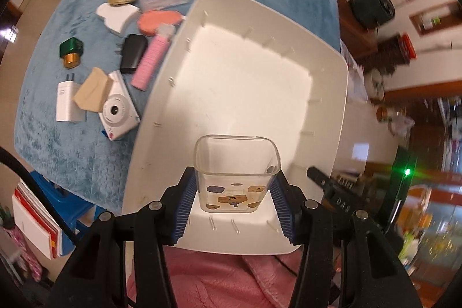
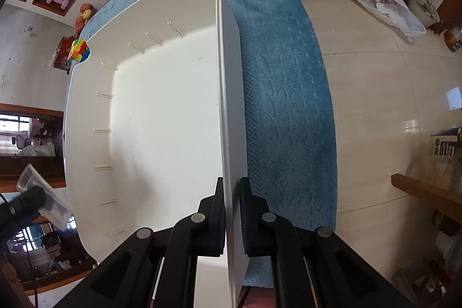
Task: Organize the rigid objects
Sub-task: 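Lower the clear box into the tray and open the left gripper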
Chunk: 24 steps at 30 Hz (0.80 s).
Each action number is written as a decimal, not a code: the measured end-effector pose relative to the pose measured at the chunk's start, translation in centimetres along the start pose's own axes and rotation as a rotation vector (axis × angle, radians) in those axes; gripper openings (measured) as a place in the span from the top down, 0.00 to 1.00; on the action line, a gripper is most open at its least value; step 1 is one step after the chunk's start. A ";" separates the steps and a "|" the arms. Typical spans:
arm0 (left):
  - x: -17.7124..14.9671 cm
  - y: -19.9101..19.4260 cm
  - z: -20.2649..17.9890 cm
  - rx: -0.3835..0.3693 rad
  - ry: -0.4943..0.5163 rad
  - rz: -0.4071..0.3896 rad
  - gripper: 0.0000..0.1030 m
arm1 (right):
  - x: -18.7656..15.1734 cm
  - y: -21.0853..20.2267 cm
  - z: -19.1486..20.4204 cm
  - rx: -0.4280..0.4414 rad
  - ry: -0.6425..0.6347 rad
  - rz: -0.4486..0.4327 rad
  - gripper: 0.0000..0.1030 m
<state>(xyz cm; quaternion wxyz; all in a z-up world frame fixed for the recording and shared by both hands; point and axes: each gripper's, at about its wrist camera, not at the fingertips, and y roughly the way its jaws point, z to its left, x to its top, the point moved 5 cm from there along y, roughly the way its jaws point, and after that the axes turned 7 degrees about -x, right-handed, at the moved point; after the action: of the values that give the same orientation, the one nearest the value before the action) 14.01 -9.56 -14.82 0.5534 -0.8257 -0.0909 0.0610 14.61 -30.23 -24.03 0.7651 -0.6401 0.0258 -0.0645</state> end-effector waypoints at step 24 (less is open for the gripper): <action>2.5 -4.8 3.8 0.103 0.147 -0.214 0.21 | -0.6 -0.3 -1.6 0.023 0.157 -0.030 0.90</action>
<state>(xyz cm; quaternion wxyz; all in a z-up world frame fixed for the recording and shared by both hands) 15.29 -3.84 -11.85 0.6036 -0.7840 -0.1345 -0.0546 13.76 -31.74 -24.04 0.7670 -0.6245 0.0755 -0.1262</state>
